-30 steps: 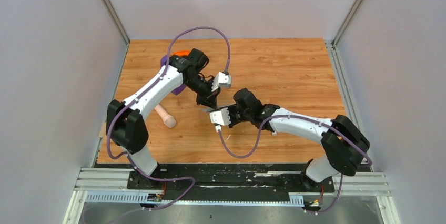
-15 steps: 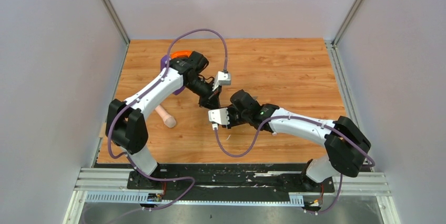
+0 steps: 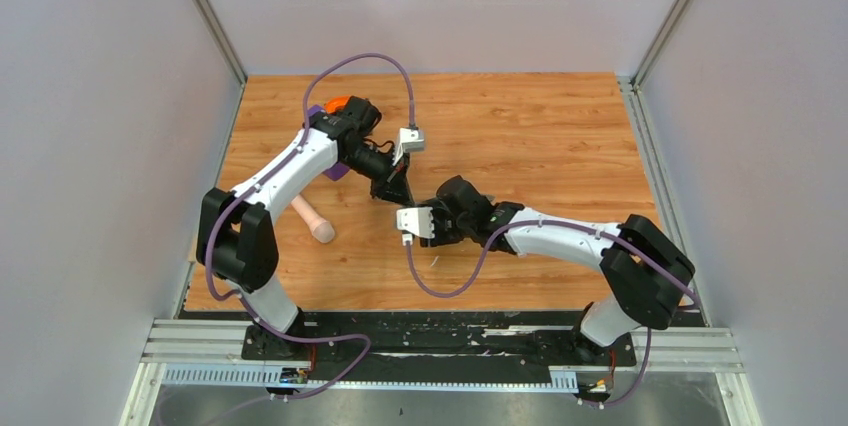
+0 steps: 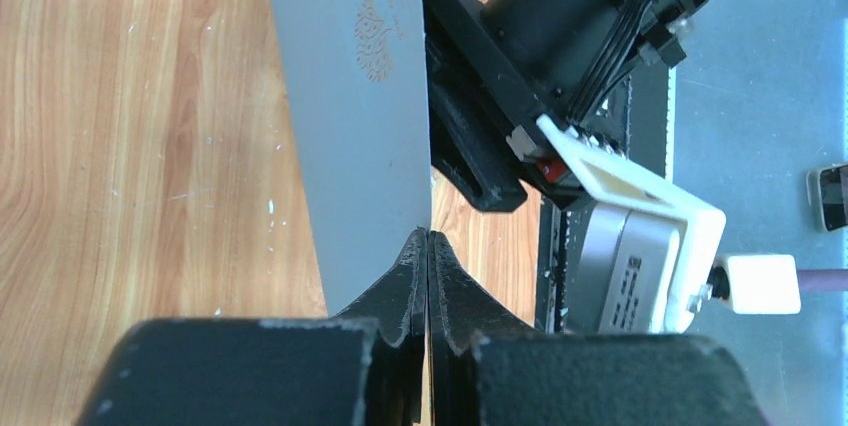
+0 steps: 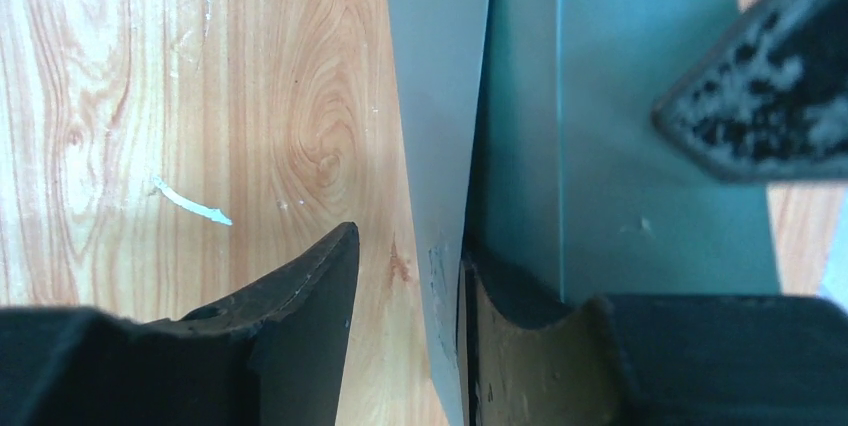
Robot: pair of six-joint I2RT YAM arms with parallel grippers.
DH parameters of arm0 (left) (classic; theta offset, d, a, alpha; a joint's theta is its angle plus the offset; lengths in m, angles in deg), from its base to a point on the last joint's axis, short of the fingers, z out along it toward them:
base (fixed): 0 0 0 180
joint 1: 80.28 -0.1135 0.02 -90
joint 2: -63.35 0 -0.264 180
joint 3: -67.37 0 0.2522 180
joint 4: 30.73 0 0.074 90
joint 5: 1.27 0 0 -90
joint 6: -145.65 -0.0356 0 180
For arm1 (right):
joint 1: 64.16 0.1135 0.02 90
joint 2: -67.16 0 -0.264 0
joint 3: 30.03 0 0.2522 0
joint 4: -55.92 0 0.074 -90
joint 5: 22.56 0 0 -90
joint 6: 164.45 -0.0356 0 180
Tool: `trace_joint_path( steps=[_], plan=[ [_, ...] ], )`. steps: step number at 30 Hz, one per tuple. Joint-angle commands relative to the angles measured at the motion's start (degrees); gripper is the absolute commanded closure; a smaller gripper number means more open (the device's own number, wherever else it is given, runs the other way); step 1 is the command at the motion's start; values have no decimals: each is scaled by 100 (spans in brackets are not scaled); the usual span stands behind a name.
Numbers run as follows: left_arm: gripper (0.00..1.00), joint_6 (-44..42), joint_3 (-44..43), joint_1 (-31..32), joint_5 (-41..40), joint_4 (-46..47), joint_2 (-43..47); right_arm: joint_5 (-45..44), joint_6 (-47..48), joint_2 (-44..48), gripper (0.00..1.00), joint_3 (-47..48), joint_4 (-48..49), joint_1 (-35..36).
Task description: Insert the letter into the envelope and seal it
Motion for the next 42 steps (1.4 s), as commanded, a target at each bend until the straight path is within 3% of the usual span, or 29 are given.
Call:
trace_joint_path(
  steps=[1, 16, 19, 27, 32, 37, 42],
  plan=[
    [100, -51, 71, -165, 103, 144, -61, 490, -565, 60, 60, -162, 335, -283],
    [100, -319, 332, -219, -817, 427, -73, 1062, -1053, 845, 41, 22, 317, -486],
    [100, -332, 303, -219, -880, 441, -103, 1166, -1242, 1147, 28, 0, 361, -487],
    [100, 51, 240, -246, -675, 556, -322, 1514, -3016, 1892, 20, 156, 474, -886],
    [100, -35, -15, -263, -340, 144, -382, 1576, -4148, 2197, 16, -42, 413, -1863],
    [100, -116, 13, -263, -345, 106, -109, 1638, -3984, 2161, 16, -389, 371, -2334],
    [100, -287, 36, -254, -445, 30, -40, 2333, -3547, 1705, 16, -197, 316, -2507]
  ],
)
